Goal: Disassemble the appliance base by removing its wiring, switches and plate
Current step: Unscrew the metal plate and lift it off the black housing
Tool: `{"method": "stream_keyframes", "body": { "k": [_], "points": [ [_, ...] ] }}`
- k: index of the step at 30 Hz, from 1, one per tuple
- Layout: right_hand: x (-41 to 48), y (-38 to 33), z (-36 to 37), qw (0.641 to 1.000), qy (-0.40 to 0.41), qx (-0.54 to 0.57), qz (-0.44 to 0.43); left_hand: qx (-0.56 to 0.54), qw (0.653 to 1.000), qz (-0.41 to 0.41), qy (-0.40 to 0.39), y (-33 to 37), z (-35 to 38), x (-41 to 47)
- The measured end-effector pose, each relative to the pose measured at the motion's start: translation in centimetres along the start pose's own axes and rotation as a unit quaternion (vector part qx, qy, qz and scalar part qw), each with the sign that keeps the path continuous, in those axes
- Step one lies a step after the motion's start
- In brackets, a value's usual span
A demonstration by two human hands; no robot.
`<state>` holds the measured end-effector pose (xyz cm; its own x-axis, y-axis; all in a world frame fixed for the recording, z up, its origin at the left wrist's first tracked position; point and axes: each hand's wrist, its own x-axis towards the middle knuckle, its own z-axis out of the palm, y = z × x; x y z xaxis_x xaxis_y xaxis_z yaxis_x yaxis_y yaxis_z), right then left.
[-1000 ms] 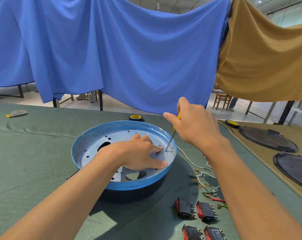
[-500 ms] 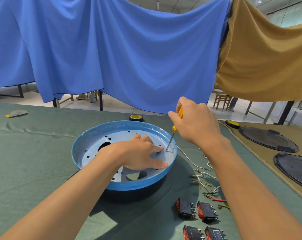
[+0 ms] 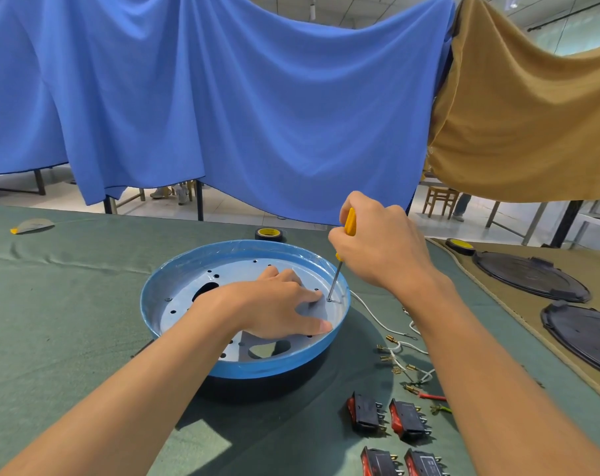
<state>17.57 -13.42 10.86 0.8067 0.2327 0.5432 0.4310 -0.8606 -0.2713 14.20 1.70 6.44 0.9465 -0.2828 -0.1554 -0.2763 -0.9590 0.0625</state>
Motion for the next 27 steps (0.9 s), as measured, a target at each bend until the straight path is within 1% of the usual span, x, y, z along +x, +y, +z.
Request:
{"method": "stream_keyframes", "body": {
  "k": [5,10,16,22,27],
  "points": [
    [-0.01,0.09,0.03,0.999,0.022,-0.014,0.023,-0.005,1.000,-0.002,-0.002,-0.08,-0.02,-0.06],
    [0.20,0.21,-0.16,1.000,-0.009,0.010,0.023,-0.002,1.000,0.001,0.001,-0.08,0.02,0.09],
    [-0.02,0.04,0.00,0.999,0.017,-0.014,0.032,-0.003,1.000,0.001,0.000,-0.17,0.11,0.09],
    [0.13,0.15,-0.12,0.999,-0.011,0.006,0.030,0.003,1.000,0.001,-0.001,-0.10,0.05,0.09],
    [0.07,0.16,-0.23,0.999,0.008,-0.019,0.031,-0.001,1.000,-0.002,-0.002,-0.11,-0.01,0.09]
  ]
}}
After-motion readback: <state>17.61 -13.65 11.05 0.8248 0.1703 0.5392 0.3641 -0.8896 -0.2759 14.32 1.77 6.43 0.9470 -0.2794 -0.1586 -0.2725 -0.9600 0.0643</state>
